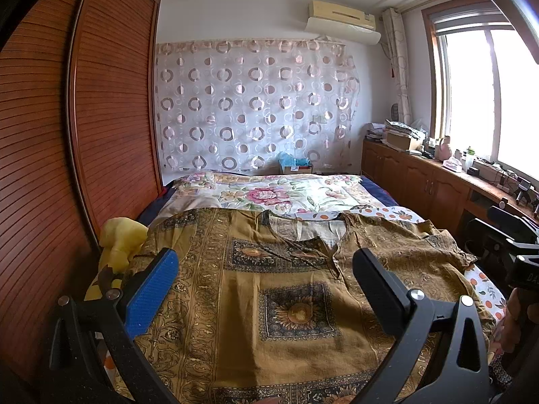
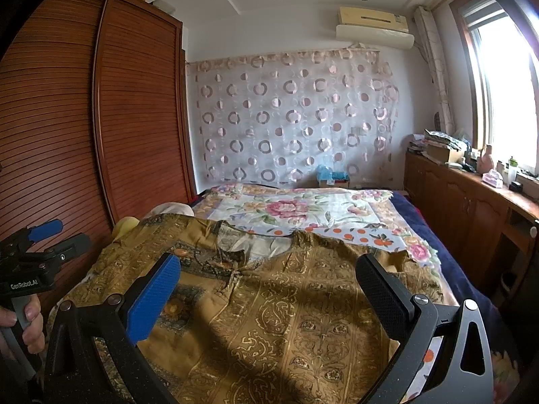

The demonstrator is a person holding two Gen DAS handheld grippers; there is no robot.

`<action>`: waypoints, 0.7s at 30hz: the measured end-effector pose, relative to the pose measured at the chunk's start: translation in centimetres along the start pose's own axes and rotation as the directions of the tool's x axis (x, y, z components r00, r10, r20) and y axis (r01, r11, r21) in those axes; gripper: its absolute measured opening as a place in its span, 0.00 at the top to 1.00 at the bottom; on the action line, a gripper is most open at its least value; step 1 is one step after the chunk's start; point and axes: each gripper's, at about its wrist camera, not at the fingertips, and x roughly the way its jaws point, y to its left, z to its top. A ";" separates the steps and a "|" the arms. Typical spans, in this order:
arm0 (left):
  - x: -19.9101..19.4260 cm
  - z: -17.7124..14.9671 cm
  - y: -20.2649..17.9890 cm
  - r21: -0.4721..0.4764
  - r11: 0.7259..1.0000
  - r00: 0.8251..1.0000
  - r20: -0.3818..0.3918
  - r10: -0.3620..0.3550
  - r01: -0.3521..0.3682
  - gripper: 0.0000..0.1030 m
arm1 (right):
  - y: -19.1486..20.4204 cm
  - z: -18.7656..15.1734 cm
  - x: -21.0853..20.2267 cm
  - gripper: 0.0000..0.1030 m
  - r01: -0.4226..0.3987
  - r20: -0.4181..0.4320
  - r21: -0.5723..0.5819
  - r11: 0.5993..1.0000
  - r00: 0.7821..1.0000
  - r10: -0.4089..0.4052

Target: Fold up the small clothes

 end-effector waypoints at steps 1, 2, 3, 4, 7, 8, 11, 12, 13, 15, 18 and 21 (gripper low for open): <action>0.1 0.0 0.1 0.000 1.000 1.000 0.000 0.000 0.000 0.00 | 0.0 0.0 0.0 0.00 0.000 0.000 0.001 1.000 1.000 0.000; 0.0 0.0 0.1 -0.001 1.000 1.000 0.000 0.000 0.000 0.00 | -0.1 0.0 0.0 0.00 -0.001 -0.001 0.001 1.000 1.000 0.001; 0.0 0.0 0.0 -0.001 1.000 1.000 0.001 0.000 0.000 0.00 | -0.1 0.0 0.0 0.00 -0.001 -0.001 0.002 1.000 1.000 0.001; 0.1 0.0 0.1 -0.001 1.000 1.000 0.001 0.000 0.000 0.00 | -0.1 0.0 0.0 0.00 -0.002 -0.002 0.002 1.000 1.000 0.002; 0.1 0.0 0.0 -0.001 1.000 1.000 0.000 0.001 -0.001 0.00 | -0.1 0.0 0.1 0.00 -0.002 -0.003 0.002 1.000 1.000 0.002; 0.1 0.0 0.0 0.000 1.000 1.000 0.001 0.001 -0.001 0.00 | -0.1 0.0 0.1 0.00 -0.002 -0.002 0.002 1.000 1.000 0.002; -0.2 0.4 0.1 0.000 1.000 1.000 0.005 -0.001 0.001 0.00 | -0.1 0.0 0.1 0.00 -0.001 -0.003 0.002 1.000 1.000 0.001; -0.3 0.4 0.1 0.000 1.000 1.000 0.007 -0.002 0.002 0.00 | -0.1 0.0 0.1 0.00 -0.001 -0.003 0.002 1.000 1.000 0.001; -0.4 0.4 0.0 0.000 1.000 1.000 0.007 -0.003 0.003 0.00 | -0.1 0.0 0.1 0.00 -0.002 -0.002 0.002 1.000 1.000 0.002; -0.3 0.4 0.0 0.000 1.000 1.000 0.007 -0.003 0.003 0.00 | -0.1 0.0 0.1 0.00 -0.001 -0.001 0.001 1.000 1.000 0.001; -0.4 0.4 -0.1 0.001 1.000 1.000 0.008 -0.003 0.003 0.00 | 0.0 0.1 0.2 0.00 0.000 0.000 0.001 1.000 1.000 0.000; -0.4 0.4 -0.1 0.000 1.000 1.000 0.008 -0.004 0.004 0.00 | 0.0 0.1 0.2 0.00 0.000 -0.001 0.000 1.000 1.000 0.000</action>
